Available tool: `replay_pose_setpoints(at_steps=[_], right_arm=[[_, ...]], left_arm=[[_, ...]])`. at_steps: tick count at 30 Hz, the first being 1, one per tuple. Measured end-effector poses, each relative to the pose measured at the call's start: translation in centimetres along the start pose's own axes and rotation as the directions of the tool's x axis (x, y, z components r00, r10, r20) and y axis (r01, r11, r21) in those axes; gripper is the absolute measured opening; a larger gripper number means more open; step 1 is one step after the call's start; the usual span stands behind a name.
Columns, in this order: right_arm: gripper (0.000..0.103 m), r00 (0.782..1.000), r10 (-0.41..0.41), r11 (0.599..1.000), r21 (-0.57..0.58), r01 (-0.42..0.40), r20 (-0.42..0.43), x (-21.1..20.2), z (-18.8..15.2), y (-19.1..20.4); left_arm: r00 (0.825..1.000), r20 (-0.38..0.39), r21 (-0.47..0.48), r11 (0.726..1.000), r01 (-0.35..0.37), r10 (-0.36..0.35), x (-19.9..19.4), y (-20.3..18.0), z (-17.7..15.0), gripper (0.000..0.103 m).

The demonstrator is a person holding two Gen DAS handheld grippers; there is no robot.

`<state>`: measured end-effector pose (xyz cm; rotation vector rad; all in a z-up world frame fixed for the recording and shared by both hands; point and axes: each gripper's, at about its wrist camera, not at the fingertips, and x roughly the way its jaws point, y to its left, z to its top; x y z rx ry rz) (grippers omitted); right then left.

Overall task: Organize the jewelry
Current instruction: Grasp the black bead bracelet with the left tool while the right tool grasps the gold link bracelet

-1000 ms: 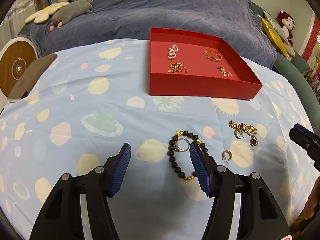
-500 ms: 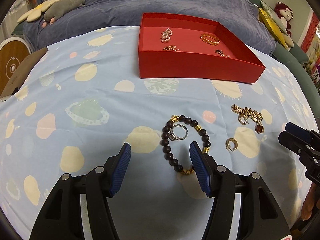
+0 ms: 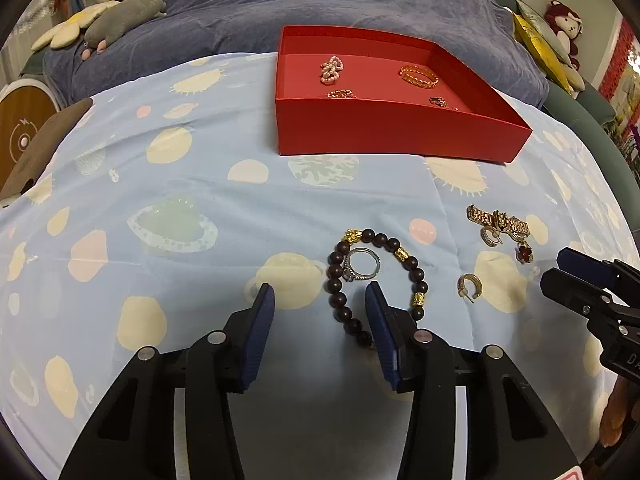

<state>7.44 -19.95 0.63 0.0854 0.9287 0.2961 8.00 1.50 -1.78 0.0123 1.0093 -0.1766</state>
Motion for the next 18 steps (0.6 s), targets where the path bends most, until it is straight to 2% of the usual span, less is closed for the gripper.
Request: replay_pose_setpoints(at_steps=[2,4,8,14,18], right_arm=[[0.050,1.000,0.003,1.000,0.001,-0.003,0.001,0.0,0.1,0.2],[0.050,1.000,0.005,1.000,0.000,-0.005,0.003,0.0,0.2,0.3],[0.050,1.000,0.004,1.000,0.001,-0.004,0.002,0.1,0.3,0.5],[0.050,1.000,0.004,1.000,0.002,-0.004,0.004,0.0,0.5,0.4],[0.050,1.000,-0.002,1.000,0.002,0.002,0.007,0.2,0.9,0.3]], left_arm=[[1.000,0.006,0.012,1.000,-0.004,0.003,0.1,-0.3,0.1,0.039],[1.000,0.016,0.031,0.999,-0.012,0.011,0.1,-0.7,0.0,0.031],[0.999,0.033,0.067,0.997,-0.038,0.036,0.3,-1.6,-0.1,0.008],[1.000,0.023,0.045,0.999,0.008,-0.009,-0.1,-1.6,0.2,0.006],[0.997,0.058,0.033,0.998,0.046,-0.048,-1.7,-1.6,0.6,0.006]])
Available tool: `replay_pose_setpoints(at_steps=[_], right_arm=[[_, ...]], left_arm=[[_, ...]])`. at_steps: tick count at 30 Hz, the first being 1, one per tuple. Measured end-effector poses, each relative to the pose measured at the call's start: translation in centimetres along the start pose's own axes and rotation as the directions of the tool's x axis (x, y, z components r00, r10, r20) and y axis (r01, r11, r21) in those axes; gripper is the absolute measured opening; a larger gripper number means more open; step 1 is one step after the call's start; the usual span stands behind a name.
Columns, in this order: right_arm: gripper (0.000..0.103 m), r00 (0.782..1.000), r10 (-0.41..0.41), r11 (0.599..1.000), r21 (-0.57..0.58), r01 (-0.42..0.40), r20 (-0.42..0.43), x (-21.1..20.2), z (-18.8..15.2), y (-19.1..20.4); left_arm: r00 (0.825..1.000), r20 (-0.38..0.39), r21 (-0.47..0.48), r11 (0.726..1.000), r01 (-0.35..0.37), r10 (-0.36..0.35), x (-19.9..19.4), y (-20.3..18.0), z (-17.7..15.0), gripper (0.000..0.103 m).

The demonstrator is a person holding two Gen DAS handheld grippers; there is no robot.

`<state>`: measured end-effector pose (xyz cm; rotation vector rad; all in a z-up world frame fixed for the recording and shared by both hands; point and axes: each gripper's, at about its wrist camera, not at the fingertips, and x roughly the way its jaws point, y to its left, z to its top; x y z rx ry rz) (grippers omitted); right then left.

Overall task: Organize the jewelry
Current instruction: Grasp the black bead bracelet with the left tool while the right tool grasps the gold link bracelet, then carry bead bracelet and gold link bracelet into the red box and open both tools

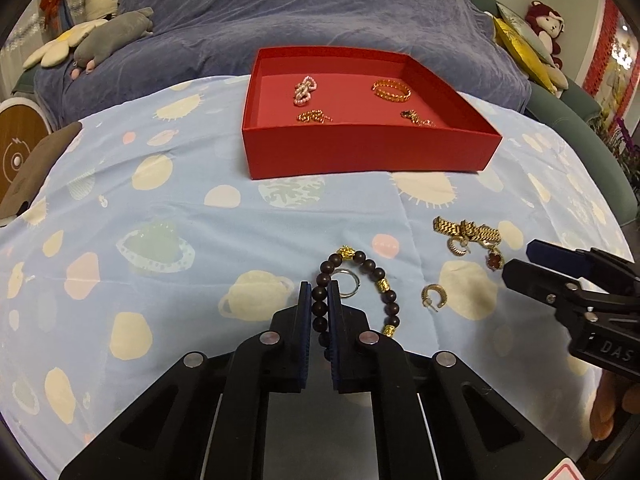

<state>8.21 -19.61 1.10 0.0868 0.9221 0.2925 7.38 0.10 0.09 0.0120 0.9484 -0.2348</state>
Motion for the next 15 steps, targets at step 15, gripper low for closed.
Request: replay_pose_setpoints(at_steps=[15], right_arm=[[0.039,1.000,-0.008,0.999,-0.044,0.008,0.014,2.9,2.6,0.7]], left_arm=[[0.989,0.079,-0.030,0.991,0.130,-0.128,-4.1,-0.8,1.8,0.006]])
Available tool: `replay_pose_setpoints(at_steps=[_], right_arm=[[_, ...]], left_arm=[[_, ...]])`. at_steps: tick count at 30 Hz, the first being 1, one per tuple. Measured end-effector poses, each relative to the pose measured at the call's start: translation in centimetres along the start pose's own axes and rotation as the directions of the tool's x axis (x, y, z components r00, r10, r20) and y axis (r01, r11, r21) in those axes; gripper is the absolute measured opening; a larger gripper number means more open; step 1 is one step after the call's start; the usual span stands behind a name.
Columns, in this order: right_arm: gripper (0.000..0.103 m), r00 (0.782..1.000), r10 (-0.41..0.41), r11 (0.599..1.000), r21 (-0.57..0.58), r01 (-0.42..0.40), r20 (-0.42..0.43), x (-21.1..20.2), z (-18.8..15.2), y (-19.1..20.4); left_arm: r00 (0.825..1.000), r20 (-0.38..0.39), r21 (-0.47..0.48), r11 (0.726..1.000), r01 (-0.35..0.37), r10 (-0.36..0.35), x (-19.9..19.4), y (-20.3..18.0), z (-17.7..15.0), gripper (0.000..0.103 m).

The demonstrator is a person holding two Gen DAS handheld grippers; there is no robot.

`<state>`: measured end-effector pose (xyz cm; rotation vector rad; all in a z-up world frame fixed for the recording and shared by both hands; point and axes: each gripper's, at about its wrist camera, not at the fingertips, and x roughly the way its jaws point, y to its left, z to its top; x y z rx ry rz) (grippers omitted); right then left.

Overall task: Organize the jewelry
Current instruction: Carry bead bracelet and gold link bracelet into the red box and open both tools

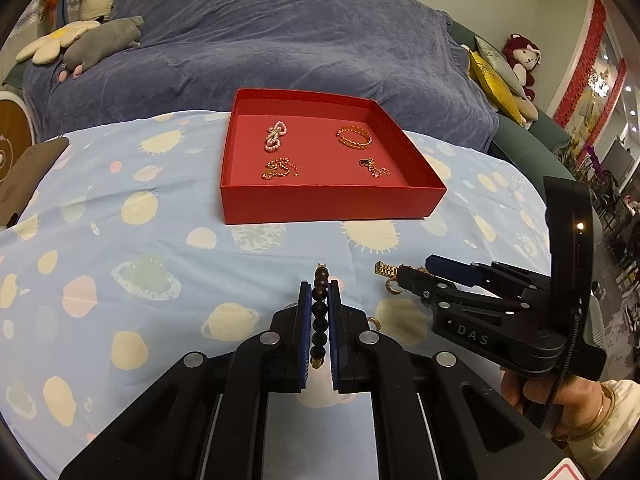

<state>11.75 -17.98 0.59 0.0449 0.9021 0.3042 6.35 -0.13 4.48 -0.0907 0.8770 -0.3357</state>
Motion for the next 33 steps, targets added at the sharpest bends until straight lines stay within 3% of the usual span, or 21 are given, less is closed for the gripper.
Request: replay_pose_setpoints(at_steps=[7,19,26,33], right_arm=[[0.026,0.999,-0.026,0.999,-0.032,0.025,-0.019,1.6,0.3,-0.4],[0.013,0.999,-0.036,0.999,-0.042,0.035,-0.039,1.4,-0.4,-0.8],[0.013,0.999,0.000,1.000,0.011,0.000,0.041,-1.8,1.0,-1.4],[0.013,0.987,0.028,0.999,0.033,-0.034,0.157,-5.7,4.3,-1.2]], left_arm=[[1.000,0.002,-0.018,1.000,0.006,-0.006,-0.2,0.5,0.4,0.006],[1.000,0.012,-0.031,0.999,-0.011,0.012,-0.4,1.2,0.7,0.006],[0.999,0.042,-0.032,0.999,-0.009,0.011,-0.9,1.1,1.7,0.006],[0.993,0.114,-0.043,0.999,-0.005,0.009,-2.1,0.9,4.8,0.006]])
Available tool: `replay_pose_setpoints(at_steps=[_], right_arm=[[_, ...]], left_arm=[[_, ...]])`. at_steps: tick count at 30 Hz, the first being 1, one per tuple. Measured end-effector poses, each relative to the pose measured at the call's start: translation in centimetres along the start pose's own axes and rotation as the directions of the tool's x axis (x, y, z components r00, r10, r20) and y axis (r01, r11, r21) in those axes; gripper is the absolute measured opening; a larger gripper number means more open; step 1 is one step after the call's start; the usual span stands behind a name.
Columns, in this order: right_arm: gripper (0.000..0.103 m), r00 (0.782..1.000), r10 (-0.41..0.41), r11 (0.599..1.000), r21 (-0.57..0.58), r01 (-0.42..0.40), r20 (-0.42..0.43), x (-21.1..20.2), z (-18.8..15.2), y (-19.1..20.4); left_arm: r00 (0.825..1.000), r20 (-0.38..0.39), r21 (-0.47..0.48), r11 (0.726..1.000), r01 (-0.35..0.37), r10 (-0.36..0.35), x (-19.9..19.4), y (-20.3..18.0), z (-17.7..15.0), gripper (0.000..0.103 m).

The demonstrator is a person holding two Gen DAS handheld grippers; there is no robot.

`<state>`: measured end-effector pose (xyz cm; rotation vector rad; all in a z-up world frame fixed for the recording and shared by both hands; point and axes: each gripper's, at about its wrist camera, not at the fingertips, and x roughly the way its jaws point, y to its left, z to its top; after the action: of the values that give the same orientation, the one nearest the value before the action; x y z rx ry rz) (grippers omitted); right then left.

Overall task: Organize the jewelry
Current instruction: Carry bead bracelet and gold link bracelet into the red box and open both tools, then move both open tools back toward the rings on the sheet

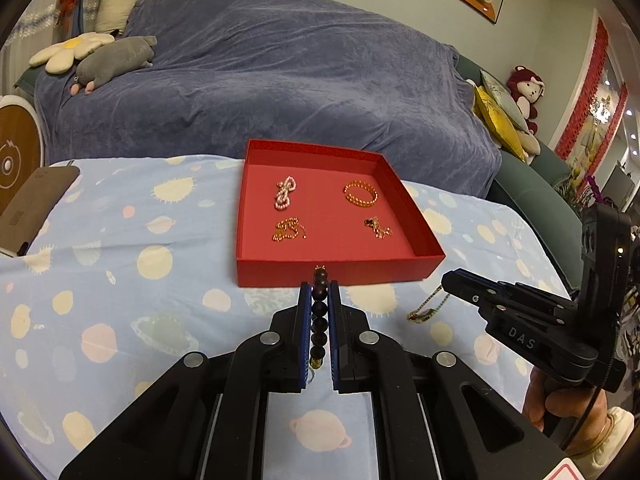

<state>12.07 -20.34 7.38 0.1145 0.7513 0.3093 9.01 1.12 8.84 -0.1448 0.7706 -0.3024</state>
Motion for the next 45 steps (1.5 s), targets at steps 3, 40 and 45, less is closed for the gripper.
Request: replay_pose_setpoints(at_steps=[3,40,45], right_arm=[[0.013,0.999,0.003,1.000,0.006,-0.003,0.047,-1.0,2.1,0.0],[0.035,0.994,-0.047,0.997,0.072,0.041,0.096,2.5,5.4,-1.7],[0.035,0.998,-0.037,0.998,0.049,0.034,0.045,0.3,2.1,-1.6]], left_arm=[[1.000,0.022,-0.012,1.000,0.004,-0.004,0.1,0.0,1.8,0.006],[0.991,0.012,-0.033,0.990,-0.134,0.135,7.3,2.9,7.0,0.040],[0.989,0.023,0.001,0.990,-0.144,0.144,5.0,2.2,4.5,0.047]])
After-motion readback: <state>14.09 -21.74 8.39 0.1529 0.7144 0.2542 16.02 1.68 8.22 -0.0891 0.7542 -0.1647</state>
